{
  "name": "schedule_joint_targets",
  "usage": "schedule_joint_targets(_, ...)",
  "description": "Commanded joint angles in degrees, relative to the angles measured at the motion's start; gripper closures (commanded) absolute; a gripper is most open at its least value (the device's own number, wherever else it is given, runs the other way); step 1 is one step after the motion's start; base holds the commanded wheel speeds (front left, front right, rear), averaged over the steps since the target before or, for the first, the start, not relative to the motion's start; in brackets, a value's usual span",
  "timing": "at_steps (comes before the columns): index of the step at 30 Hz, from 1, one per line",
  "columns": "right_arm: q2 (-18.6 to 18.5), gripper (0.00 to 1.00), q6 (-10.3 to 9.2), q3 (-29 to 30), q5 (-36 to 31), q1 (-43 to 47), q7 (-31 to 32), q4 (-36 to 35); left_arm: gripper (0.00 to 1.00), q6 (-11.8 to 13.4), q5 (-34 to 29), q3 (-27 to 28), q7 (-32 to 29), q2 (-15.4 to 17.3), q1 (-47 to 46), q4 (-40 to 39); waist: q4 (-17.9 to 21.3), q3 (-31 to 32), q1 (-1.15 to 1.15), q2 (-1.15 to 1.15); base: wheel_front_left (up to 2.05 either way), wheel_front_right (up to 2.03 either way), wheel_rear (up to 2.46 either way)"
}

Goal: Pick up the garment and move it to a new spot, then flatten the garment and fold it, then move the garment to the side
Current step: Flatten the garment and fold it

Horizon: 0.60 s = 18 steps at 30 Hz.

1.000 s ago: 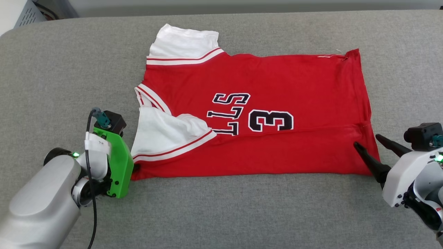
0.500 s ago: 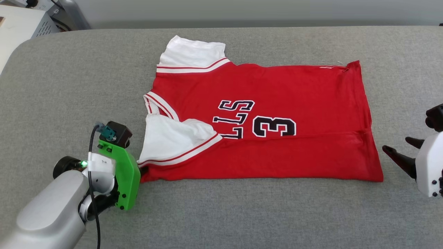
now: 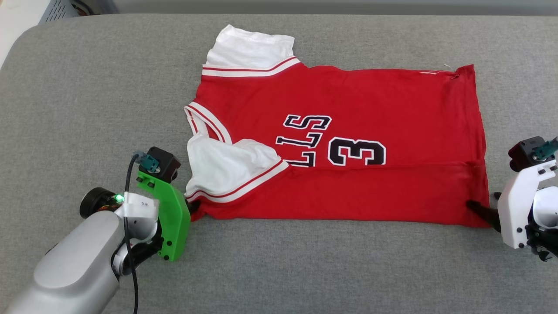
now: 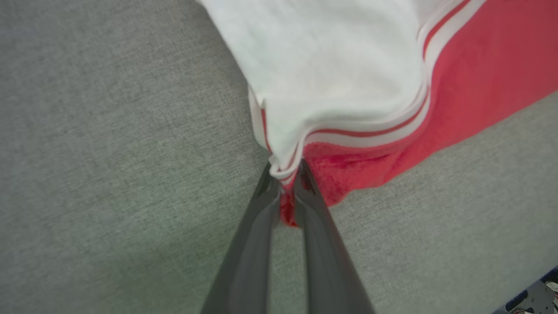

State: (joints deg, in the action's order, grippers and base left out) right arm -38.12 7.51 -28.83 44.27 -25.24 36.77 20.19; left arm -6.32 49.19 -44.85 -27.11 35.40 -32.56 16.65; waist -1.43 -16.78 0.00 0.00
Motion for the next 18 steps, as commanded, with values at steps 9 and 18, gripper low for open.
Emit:
schedule_joint_targets(9,2.53,1.00,-0.02,-5.91,3.73,0.21,-7.91,4.82,1.00,0.48,1.22,0.53,3.71,-1.22,2.19,2.70,0.44,2.65,0.00,0.00,0.00,0.00,0.00)
schedule_joint_targets(18,-3.72,1.00,-0.02,-5.90,6.09,3.08,-14.63,-3.39,1.00,1.38,2.59,2.42,7.53,2.45,7.38,-1.68,1.28,7.48,0.00,0.00,0.00,0.00,0.00)
